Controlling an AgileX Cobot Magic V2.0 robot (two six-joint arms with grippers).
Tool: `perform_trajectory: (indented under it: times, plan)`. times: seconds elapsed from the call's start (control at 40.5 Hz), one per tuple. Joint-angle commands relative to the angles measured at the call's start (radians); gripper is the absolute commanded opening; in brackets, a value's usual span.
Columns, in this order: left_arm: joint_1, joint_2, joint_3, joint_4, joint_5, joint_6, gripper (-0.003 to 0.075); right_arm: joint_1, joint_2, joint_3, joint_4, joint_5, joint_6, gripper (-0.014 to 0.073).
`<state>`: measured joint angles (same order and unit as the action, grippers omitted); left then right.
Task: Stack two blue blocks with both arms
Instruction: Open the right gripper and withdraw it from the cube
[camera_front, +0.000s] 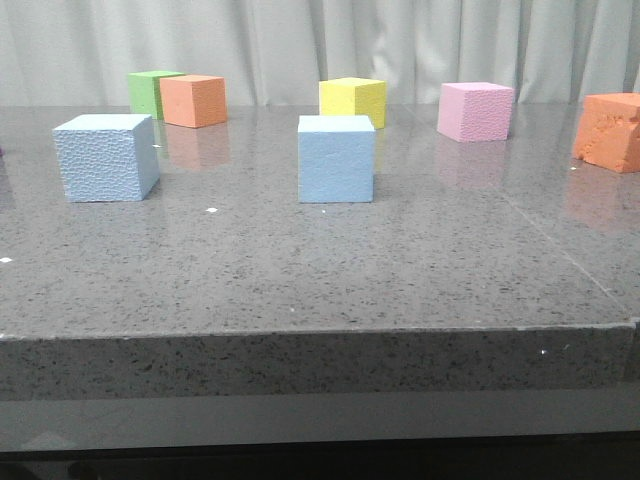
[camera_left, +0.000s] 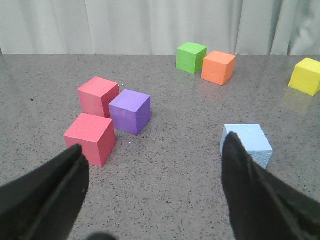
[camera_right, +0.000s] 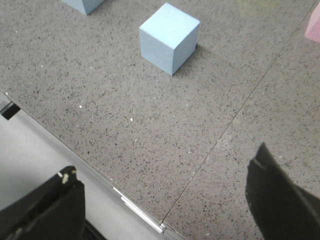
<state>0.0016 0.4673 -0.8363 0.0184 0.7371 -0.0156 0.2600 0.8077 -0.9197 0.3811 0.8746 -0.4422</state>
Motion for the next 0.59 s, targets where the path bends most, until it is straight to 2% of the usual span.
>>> perform_trajectory:
  times: [0.0, 0.567]
  plan:
    - [-0.005, 0.013, -0.031, 0.001, -0.074, 0.001, 0.0532, -0.008, -0.052, 0.011, 0.035, -0.110, -0.013, 0.0654]
    - [-0.005, 0.013, -0.031, -0.018, -0.103, 0.001, 0.0532, -0.008, -0.073, 0.019, 0.035, -0.119, -0.013, 0.0654]
